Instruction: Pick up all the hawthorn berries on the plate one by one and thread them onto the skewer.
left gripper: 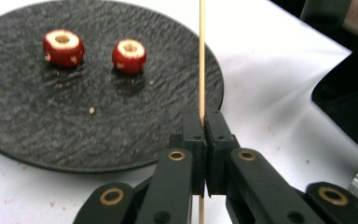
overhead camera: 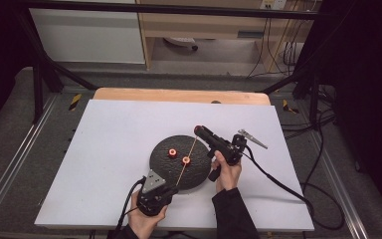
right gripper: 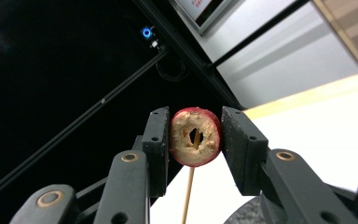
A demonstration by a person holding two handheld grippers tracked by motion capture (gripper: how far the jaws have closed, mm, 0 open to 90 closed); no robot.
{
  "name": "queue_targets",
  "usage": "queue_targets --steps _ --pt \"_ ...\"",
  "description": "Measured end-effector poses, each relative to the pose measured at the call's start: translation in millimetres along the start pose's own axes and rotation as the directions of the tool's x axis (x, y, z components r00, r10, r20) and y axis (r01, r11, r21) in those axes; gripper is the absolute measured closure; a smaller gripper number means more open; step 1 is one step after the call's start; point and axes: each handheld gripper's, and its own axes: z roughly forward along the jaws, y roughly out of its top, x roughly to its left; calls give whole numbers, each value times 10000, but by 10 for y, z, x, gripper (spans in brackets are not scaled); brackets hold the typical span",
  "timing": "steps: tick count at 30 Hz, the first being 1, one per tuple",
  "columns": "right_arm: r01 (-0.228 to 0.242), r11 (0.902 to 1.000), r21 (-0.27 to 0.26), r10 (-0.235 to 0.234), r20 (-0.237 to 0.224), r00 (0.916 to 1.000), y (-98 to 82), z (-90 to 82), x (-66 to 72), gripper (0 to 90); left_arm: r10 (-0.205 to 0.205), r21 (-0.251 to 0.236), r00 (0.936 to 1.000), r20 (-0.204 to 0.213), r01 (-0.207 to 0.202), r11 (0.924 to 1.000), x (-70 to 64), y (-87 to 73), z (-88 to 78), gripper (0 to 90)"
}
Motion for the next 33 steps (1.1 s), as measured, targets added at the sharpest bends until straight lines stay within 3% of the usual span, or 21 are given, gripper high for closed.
queue_targets --steps 4,14,21,30,33 --pt "-43 9992 389 43 -3 10000 -96 29 -23 639 -63 -390 9999 -144 57 9992 32 113 -47 885" --pt "119 9935 1135 -116 -28 9999 -391 22 4 636 -364 -345 9993 -63 362 9987 104 246 61 885" --pt "367 9861 1623 -361 -66 9993 -546 -26 51 634 -151 -295 9998 -85 149 9995 136 328 104 885" --pt "531 9783 2002 -548 31 9985 -634 -44 64 628 241 -127 9997 15 -241 9996 187 316 124 885" --pt "689 9763 2054 -715 54 9974 -618 -54 72 569 339 -91 9994 57 -338 9994 209 310 94 885"
